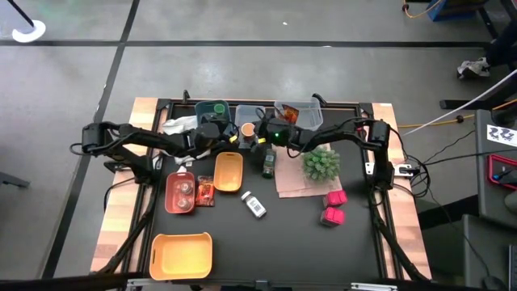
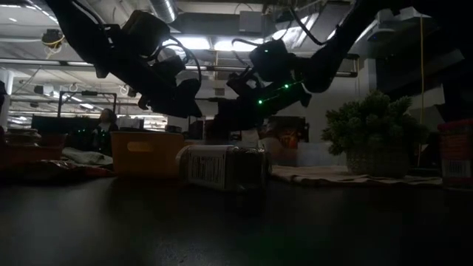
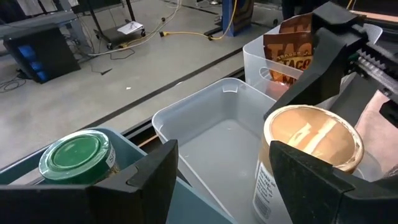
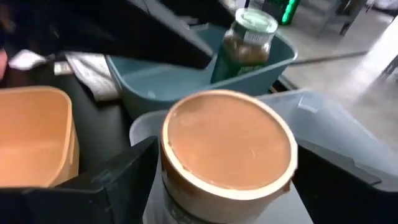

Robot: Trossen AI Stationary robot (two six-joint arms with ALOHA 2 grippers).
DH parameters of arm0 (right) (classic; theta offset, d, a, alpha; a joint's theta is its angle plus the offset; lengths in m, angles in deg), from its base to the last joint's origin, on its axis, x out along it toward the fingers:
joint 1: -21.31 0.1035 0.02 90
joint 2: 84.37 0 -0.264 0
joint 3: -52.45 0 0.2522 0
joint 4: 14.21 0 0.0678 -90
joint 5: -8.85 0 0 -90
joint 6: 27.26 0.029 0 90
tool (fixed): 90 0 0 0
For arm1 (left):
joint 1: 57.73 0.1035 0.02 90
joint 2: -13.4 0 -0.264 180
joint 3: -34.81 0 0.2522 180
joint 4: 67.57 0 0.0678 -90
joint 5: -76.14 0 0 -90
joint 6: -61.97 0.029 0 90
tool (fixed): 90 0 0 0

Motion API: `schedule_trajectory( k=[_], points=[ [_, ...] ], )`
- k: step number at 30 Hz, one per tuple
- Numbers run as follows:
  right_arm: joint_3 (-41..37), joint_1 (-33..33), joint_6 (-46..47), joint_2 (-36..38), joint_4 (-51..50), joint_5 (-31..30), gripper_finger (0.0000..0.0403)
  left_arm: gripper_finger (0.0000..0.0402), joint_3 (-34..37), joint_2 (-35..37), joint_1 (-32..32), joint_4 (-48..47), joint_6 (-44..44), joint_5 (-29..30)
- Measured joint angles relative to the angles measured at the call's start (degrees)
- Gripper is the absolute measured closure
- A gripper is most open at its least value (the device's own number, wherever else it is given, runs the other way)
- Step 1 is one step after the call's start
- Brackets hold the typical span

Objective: Sort spices by type
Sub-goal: Put the gold seasoning bottle into the left transparent bin

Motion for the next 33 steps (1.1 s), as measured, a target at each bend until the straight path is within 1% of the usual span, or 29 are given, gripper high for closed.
schedule_trajectory(
  k=[6,14,21,33],
  points=[
    [6.06,0.02,0.06,0.00,-14.81,0.01,0.0068,0.0164,0.00,0.00,0.00,-0.02,0.00,0.00],
    [13.48,0.09,-0.31,0.00,-28.22,0.03,0.0068,0.0164,0.00,0.00,0.00,-0.04,0.00,0.00],
    [21.21,0.09,-0.38,0.00,-42.58,0.03,0.0068,0.0164,0.00,0.00,-0.07,-0.06,0.00,-0.02],
    [30.23,0.13,-0.55,0.02,-58.87,-2.69,0.0068,0.0164,0.02,0.80,-2.66,-0.10,0.07,0.00]
  ],
)
